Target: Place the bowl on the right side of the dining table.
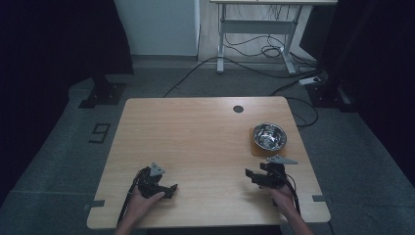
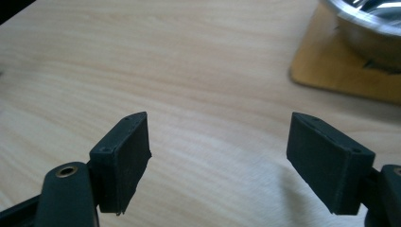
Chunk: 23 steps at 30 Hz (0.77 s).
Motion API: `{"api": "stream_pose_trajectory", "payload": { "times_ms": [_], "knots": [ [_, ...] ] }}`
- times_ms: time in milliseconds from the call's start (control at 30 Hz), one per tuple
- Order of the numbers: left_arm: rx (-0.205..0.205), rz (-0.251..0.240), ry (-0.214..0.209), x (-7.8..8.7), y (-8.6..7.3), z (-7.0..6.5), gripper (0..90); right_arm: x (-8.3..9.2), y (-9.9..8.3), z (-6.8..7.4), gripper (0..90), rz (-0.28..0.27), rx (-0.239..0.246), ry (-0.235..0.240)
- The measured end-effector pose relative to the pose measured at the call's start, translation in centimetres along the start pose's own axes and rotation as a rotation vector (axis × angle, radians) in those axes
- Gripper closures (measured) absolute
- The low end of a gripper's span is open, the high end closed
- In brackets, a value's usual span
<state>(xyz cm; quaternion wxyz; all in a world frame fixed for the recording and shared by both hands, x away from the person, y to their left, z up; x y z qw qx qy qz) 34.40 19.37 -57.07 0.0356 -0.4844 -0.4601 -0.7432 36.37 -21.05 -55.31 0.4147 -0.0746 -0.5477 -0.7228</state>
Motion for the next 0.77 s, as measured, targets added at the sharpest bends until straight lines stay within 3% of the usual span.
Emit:
{"api": "stream_pose_trajectory", "payload": {
  "times_ms": [367,767],
  "knots": [
    [-0.001,0.000,-0.001,0.1,-0.1,0.0,0.0,-1.8,-1.8,1.8,23.1,0.069,0.056,0.021],
    [-0.001,0.000,0.000,0.1,-0.1,-0.1,0.0,-2.0,-1.9,1.9,23.7,0.072,0.068,0.025]
  ]
}}
Point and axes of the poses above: each handheld gripper's, and its own axes: x roughly backward along the jaws, y roughly out of its top, z roughly to its left, the point moved 3 cm from there along -x, roughly forward along the jaws, and after that the axes turned 10 degrees about -x, right-handed, at the moved point
